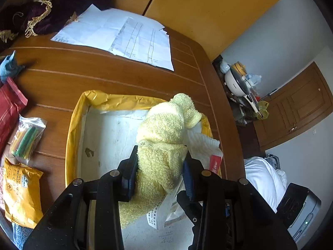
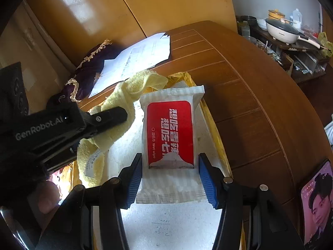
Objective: Organize soft objects
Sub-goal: 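Carry both items into the yellow-edged box and open both grippers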
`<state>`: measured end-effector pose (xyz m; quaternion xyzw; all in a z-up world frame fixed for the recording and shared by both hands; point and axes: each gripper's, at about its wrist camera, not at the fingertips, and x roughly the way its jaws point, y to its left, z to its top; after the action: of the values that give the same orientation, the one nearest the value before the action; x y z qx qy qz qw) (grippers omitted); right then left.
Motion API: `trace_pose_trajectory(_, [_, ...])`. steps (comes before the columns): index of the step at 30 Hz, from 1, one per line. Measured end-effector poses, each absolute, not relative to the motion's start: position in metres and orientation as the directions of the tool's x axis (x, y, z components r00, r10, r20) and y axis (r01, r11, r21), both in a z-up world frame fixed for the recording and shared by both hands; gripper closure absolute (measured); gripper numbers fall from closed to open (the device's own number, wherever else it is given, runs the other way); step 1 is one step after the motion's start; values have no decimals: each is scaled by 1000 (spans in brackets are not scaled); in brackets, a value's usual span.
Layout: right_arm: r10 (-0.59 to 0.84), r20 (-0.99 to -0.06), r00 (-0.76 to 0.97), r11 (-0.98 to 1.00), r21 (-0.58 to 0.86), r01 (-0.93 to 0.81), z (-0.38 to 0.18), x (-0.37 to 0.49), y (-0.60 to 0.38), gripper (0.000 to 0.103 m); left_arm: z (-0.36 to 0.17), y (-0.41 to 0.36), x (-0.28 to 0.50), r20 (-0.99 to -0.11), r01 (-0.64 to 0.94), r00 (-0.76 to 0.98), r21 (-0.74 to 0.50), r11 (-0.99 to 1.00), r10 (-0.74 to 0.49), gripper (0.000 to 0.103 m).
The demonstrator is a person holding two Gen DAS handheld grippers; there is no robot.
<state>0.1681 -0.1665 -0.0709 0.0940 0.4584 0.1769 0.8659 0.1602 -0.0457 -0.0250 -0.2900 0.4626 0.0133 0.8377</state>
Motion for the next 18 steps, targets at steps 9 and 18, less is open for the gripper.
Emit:
trace_pose_trajectory(9, [390,-749,535,921,329,-210,-68,165,-168,44,-28,-45,160,-795,-264,527,-489,831,-300,53])
trace_pose_trajectory(18, [515,-590,622,841,487,-235,-36,131,-189,34,15,-32,125,-712,-177,595,-570,803,-374,34])
